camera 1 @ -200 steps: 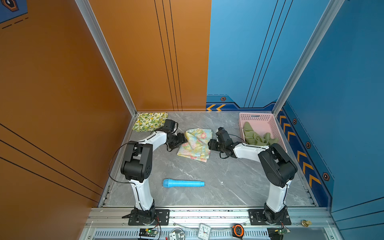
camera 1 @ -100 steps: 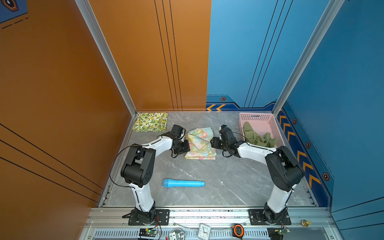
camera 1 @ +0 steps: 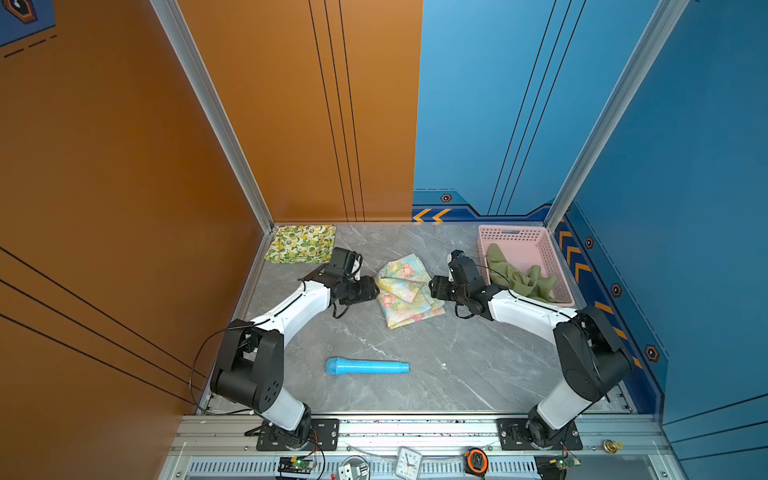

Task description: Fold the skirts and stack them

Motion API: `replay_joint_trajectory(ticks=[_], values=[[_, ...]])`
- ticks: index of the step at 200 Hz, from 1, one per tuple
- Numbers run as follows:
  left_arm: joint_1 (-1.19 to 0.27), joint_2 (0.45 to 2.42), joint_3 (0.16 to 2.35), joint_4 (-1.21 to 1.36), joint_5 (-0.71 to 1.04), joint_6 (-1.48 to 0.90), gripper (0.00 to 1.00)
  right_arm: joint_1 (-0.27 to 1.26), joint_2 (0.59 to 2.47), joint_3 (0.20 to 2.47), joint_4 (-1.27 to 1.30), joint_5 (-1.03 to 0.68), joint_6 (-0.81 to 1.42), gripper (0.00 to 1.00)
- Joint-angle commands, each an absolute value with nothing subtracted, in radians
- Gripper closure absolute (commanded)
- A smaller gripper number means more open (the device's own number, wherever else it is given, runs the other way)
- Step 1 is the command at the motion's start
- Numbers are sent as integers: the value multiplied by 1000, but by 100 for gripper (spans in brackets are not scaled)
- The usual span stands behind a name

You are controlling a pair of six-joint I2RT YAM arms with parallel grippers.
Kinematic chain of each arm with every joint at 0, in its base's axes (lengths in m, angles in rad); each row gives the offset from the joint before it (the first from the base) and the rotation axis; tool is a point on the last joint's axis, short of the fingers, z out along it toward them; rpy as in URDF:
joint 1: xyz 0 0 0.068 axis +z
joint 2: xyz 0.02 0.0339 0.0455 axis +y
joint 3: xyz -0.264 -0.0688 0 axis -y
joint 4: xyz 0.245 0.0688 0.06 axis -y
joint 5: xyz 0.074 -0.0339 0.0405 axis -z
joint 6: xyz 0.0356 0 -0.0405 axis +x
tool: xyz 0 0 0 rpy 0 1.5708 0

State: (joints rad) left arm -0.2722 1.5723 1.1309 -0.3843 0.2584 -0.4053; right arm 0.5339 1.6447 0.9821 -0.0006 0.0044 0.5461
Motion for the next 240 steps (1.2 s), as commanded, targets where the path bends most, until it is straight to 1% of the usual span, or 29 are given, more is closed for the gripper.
replay_joint_trajectory(ticks=[1, 25, 47, 61, 97, 128, 173, 180, 185, 219, 231, 240], values=[[-269, 1612, 1238, -395, 216, -126, 41, 556, 1608, 958, 0, 3, 523, 30], [-276, 1655, 1288, -400, 216, 135, 40, 571, 1589, 945, 10, 4, 522, 30], [-294, 1668, 1264, -405, 225, 366, 39, 575, 1571, 930, 25, 7, 519, 30], [-304, 1686, 1255, -410, 216, 461, 39, 577, 1566, 923, 40, 8, 518, 30], [-355, 1726, 1268, -430, 230, 582, 39, 574, 1572, 922, 55, 16, 518, 30], [-425, 1810, 1324, -506, 127, 678, 40, 572, 1581, 926, 58, 25, 517, 30], [-489, 1897, 1360, -509, 24, 753, 45, 562, 1574, 909, 61, 43, 506, 29], [-499, 1911, 1363, -499, 1, 762, 47, 560, 1571, 903, 65, 43, 509, 29], [-506, 1920, 1365, -482, -21, 766, 51, 556, 1569, 899, 68, 42, 510, 29], [-531, 1974, 1382, -359, -168, 768, 78, 549, 1553, 884, 71, 47, 514, 29], [-516, 1964, 1399, -343, -150, 734, 84, 548, 1546, 881, 67, 51, 510, 29], [-498, 1952, 1415, -339, -104, 698, 88, 547, 1543, 877, 63, 55, 506, 29]])
